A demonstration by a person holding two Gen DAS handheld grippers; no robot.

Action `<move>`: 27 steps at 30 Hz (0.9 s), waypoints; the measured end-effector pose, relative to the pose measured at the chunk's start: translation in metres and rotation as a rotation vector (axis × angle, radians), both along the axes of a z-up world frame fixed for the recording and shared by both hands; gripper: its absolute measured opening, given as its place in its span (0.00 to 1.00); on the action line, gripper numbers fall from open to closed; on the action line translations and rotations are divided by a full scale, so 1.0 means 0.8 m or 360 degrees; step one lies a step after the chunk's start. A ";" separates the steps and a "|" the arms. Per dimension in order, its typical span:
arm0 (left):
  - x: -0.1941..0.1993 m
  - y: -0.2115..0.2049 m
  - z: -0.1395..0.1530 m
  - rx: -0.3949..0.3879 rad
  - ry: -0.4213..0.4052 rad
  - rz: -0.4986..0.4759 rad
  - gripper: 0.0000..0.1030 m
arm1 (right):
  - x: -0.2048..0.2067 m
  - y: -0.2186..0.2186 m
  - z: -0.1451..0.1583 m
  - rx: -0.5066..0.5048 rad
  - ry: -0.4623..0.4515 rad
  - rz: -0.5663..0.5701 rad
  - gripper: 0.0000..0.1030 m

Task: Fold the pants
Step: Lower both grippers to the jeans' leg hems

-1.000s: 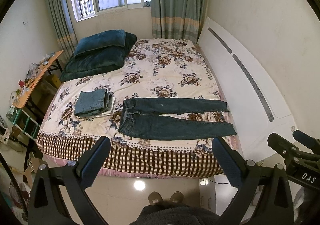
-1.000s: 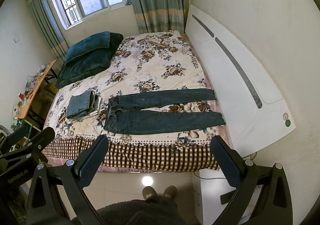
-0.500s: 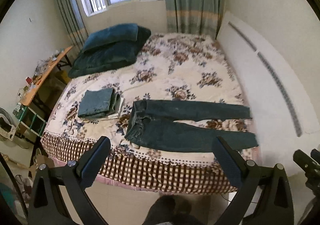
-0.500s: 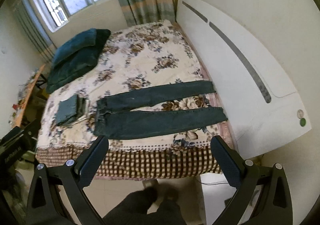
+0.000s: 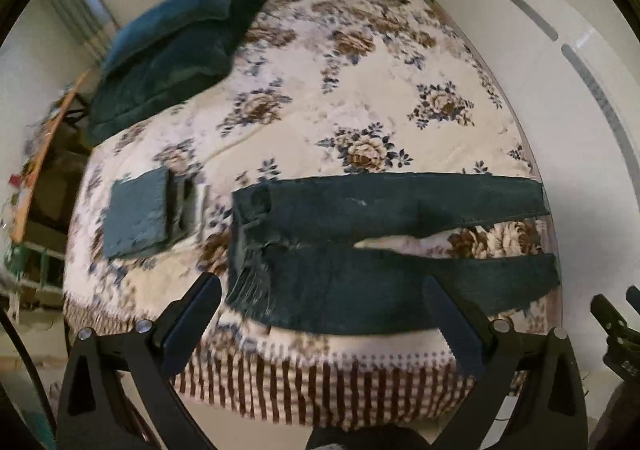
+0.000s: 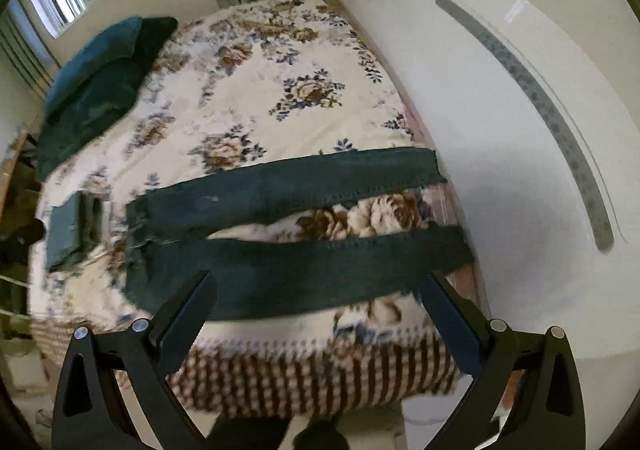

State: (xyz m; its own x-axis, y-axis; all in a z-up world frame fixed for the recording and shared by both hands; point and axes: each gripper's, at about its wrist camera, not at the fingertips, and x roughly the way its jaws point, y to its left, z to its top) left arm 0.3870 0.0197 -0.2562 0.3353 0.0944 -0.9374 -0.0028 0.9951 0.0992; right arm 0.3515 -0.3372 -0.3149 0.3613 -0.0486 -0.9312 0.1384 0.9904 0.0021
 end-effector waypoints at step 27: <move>0.329 -0.049 -0.450 0.0192 0.0558 -0.0836 0.99 | 0.494 0.129 -0.576 -0.0181 0.0975 0.1724 0.51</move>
